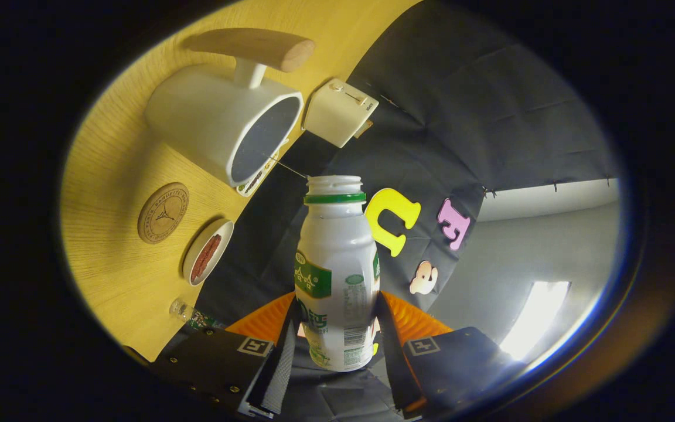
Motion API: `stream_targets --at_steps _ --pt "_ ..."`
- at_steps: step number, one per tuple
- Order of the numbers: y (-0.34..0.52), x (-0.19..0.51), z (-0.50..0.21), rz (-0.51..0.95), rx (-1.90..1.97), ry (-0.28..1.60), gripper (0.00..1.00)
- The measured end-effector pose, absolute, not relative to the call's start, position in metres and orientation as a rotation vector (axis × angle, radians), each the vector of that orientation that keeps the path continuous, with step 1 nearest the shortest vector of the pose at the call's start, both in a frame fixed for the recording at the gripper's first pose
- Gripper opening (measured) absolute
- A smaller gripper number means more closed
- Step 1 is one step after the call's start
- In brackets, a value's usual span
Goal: Take the bottle from table, then pour the juice into the cup, finally place the bottle on the coaster
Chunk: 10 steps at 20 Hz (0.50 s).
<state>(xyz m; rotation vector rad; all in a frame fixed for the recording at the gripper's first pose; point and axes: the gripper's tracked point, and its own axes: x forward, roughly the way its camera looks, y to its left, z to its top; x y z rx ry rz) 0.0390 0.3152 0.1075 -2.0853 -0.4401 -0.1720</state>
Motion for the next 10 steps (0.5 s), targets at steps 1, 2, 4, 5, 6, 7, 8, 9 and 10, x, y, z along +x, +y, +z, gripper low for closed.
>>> stream_targets --at_steps 1,2,4,5,6,7,8,9,10 --pt "0.3162 0.0388 0.1073 -0.171 -2.093 -0.445 0.68" --pt "0.3167 0.0389 0.1076 -0.169 -2.1 -0.451 0.68" --pt "0.3181 0.0393 0.1081 -0.168 -2.119 -0.457 0.68" --pt "0.319 0.0383 0.1084 -0.168 -2.128 -0.46 0.68" --pt "0.3189 0.0379 0.1092 -0.168 -2.137 -0.462 0.68" --pt "0.3198 0.0389 0.1086 -0.166 -2.145 -0.465 0.68" --pt "0.321 0.0391 0.109 -0.164 -2.153 -0.469 0.68" --pt "0.3215 0.0391 0.1087 -0.166 -2.161 -0.47 0.68" --pt "0.3217 0.0381 0.1085 -0.165 -2.169 -0.474 0.68"
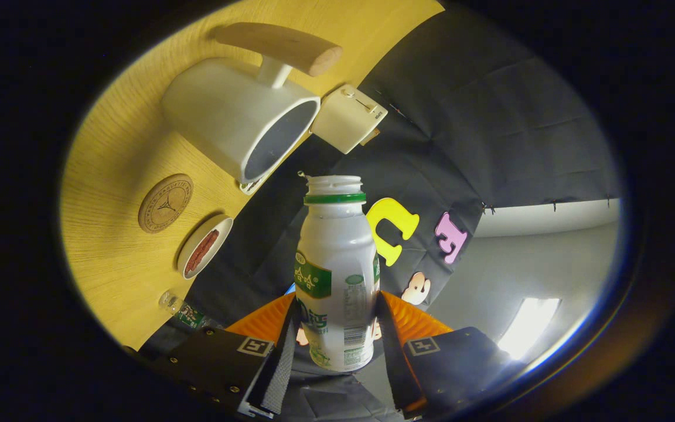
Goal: Take the bottle from table, then pour the juice into the cup, finally place the bottle on the coaster
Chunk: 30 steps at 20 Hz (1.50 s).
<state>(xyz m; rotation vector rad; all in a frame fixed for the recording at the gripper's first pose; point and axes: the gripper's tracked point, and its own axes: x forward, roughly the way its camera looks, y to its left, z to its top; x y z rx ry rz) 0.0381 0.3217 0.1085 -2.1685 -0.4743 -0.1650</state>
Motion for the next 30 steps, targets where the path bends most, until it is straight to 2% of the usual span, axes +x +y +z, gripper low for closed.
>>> stream_targets --at_steps 30 --pt "0.3176 0.0298 0.1022 -0.139 -2.297 -0.582 0.68"
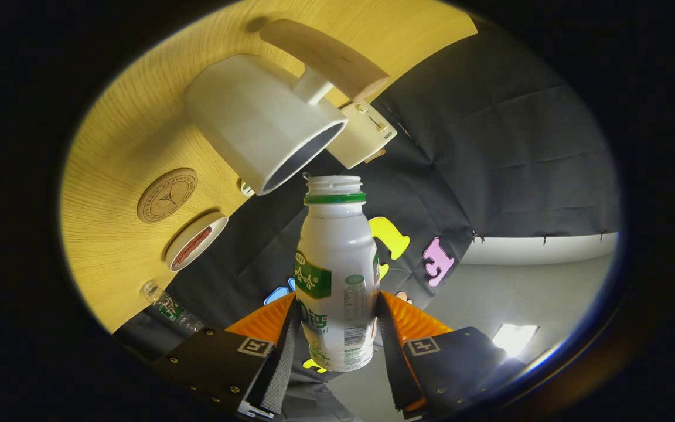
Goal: Take the bottle from table, then pour the juice into the cup, finally place the bottle on the coaster
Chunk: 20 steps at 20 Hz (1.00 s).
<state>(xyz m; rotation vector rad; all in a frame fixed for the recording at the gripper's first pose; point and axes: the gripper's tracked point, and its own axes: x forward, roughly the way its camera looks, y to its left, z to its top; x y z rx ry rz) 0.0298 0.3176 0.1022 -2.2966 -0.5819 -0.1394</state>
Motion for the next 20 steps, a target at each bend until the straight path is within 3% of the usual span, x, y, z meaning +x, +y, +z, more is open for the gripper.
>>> stream_targets --at_steps 8,20 --pt "0.316 0.032 0.1 -0.09 -2.185 -0.541 0.68" --pt "0.286 0.046 0.082 0.035 -1.765 -0.283 0.68"
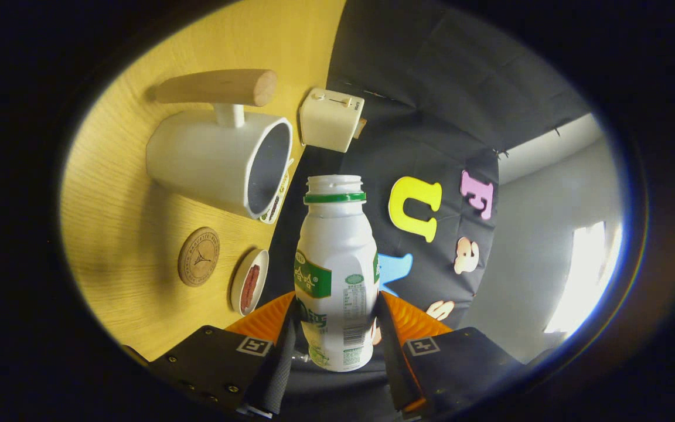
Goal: Take the bottle from table, then pour the juice into the cup, finally place the bottle on the coaster
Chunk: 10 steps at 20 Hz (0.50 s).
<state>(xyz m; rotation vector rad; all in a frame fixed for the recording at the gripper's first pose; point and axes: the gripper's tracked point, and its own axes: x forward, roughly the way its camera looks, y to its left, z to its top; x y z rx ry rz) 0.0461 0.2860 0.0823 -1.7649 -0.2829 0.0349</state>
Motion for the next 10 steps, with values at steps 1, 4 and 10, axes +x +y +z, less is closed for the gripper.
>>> stream_targets --at_steps 1,4,10 --pt "0.283 0.045 0.08 0.043 -1.717 -0.26 0.68" --pt "0.275 0.048 0.077 0.059 -1.574 -0.2 0.68" --pt "0.264 0.044 0.06 0.12 -1.285 -0.101 0.68"
